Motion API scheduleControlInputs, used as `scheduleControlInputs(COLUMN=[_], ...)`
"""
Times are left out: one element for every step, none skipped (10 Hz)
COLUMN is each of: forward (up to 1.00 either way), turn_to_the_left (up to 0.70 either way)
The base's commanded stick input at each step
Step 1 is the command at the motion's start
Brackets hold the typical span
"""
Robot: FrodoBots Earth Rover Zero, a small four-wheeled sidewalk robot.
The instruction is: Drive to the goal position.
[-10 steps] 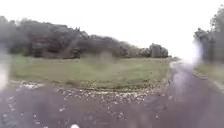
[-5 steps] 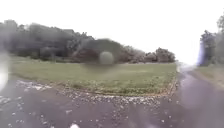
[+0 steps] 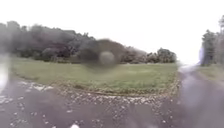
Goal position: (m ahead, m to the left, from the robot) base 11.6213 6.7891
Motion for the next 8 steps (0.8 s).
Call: scheduleControlInputs(forward=[0.0,0.0,0.0,0.0,0.0,0.0,0.0,0.0], turn_to_the_left=[0.7,0.7,0.7,0.7,0.7,0.7,0.7,0.7])
